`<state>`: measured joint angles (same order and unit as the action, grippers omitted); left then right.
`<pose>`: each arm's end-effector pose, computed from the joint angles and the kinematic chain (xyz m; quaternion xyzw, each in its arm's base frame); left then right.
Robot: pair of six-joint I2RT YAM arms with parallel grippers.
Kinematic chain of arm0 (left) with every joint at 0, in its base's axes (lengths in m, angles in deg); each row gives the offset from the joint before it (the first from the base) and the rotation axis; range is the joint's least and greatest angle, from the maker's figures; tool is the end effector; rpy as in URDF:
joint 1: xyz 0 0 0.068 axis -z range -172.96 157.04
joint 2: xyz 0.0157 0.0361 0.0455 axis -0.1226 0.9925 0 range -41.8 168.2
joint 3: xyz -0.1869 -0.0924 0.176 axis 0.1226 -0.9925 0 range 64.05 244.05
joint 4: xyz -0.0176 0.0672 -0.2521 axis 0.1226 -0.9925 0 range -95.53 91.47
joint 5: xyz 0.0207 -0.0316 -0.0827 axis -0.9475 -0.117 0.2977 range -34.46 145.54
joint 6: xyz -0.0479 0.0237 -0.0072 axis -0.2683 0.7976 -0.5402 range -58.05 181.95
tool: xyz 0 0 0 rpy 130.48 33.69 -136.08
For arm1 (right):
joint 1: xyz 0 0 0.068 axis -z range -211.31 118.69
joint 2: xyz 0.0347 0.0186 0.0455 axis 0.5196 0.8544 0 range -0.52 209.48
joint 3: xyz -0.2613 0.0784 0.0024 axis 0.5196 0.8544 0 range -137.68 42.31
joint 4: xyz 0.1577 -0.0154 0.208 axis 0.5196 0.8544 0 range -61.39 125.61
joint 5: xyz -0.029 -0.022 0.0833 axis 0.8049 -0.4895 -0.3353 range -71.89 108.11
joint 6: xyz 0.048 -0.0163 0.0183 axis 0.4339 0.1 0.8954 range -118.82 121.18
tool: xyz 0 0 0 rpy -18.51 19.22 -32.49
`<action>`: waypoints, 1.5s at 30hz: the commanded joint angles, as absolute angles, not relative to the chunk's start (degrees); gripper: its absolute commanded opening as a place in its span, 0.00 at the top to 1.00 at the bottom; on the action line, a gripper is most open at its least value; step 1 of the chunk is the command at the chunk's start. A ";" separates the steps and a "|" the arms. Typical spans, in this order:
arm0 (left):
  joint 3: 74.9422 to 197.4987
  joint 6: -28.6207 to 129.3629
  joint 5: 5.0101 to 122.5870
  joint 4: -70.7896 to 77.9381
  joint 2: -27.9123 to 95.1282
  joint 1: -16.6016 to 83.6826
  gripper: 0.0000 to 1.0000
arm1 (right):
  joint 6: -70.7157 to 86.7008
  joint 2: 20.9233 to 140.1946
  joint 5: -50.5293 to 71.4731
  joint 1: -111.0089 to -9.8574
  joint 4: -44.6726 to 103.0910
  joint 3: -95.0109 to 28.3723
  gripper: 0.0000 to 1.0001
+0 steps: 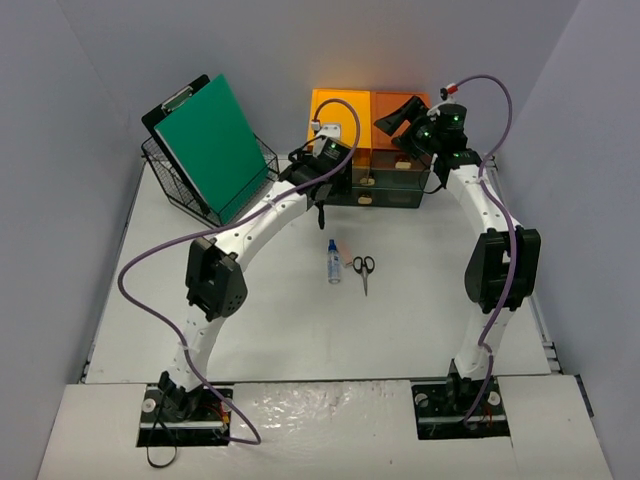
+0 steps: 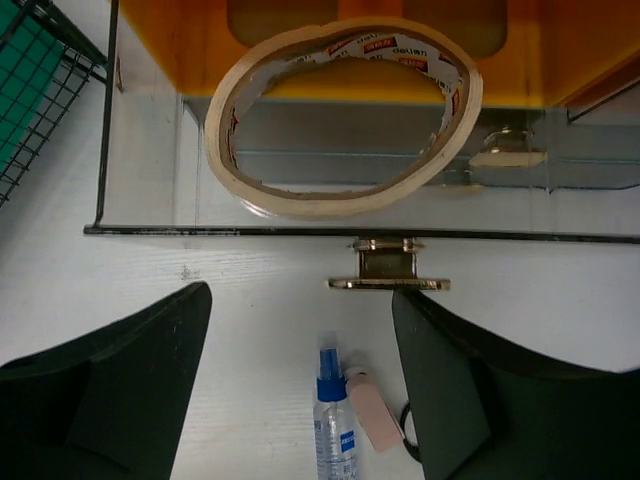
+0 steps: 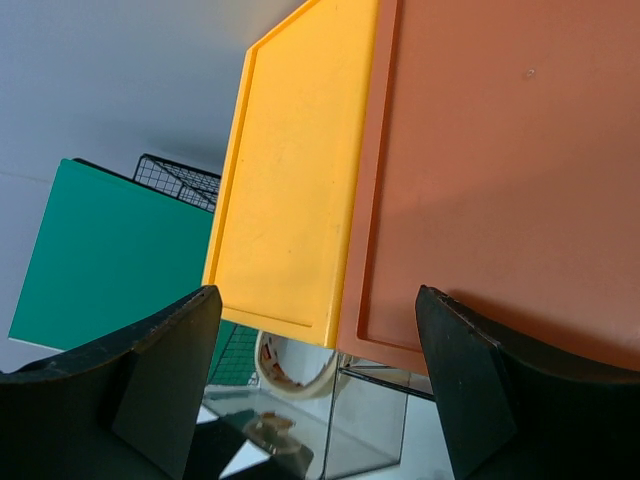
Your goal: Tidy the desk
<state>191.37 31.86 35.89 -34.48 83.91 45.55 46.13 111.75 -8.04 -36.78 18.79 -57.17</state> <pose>0.4036 -0.3058 0.3341 -0.0155 0.8749 -0.1346 0.4651 0.4744 0.0612 0.3566 0.0919 0.7174 0.4342 0.5370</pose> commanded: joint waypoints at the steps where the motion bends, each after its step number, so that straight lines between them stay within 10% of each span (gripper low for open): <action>1: 204.06 34.13 37.71 -32.43 87.84 41.43 0.30 | 45.17 113.08 -7.70 -37.31 25.64 -58.05 0.24; 24: 202.22 33.77 43.82 -36.57 74.28 37.29 0.27 | 43.01 114.44 -6.49 -37.36 28.44 -60.08 0.24; 45: 210.26 8.79 93.16 2.67 96.36 29.72 0.21 | 42.29 113.67 -6.23 -36.84 28.46 -59.20 0.24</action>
<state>209.57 16.12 81.97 -8.90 97.18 29.41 43.76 112.69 -6.75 -36.98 22.85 -60.13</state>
